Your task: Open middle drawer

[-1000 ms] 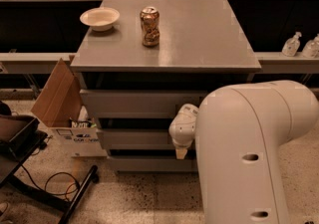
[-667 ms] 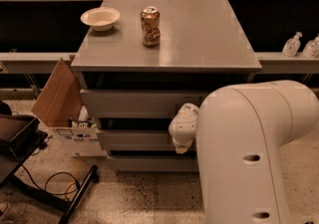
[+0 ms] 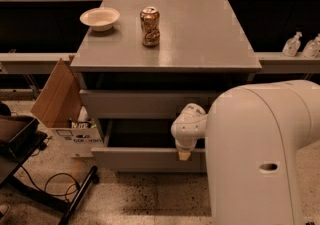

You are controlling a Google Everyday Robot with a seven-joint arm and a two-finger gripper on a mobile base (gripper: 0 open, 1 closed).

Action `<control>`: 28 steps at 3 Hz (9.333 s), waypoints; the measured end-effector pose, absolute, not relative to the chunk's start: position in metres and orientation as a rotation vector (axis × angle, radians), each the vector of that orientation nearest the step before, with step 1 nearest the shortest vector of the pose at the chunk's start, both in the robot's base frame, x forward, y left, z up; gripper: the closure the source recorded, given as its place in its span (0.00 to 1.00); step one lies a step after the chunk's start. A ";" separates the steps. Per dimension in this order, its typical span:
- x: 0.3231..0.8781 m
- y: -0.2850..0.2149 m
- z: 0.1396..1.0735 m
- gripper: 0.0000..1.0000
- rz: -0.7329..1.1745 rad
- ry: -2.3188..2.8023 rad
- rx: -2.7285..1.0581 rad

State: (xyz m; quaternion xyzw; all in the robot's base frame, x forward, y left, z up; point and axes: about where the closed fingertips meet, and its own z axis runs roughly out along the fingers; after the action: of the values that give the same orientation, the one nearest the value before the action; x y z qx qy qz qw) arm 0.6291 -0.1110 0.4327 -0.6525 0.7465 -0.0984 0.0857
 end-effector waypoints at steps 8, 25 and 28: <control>0.580 -0.129 0.457 0.28 -0.301 2.326 -1.937; 0.564 -0.169 0.404 1.00 -0.060 2.425 -1.945; 0.450 -0.218 0.411 1.00 -0.070 2.539 -2.119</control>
Offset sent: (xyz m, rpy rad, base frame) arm -0.2000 -0.0737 0.1393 -0.1855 0.1767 -0.2087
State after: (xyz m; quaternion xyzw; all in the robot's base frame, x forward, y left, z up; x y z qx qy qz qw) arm 0.4504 -0.2182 0.4111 -0.6384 0.7649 -0.0212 -0.0830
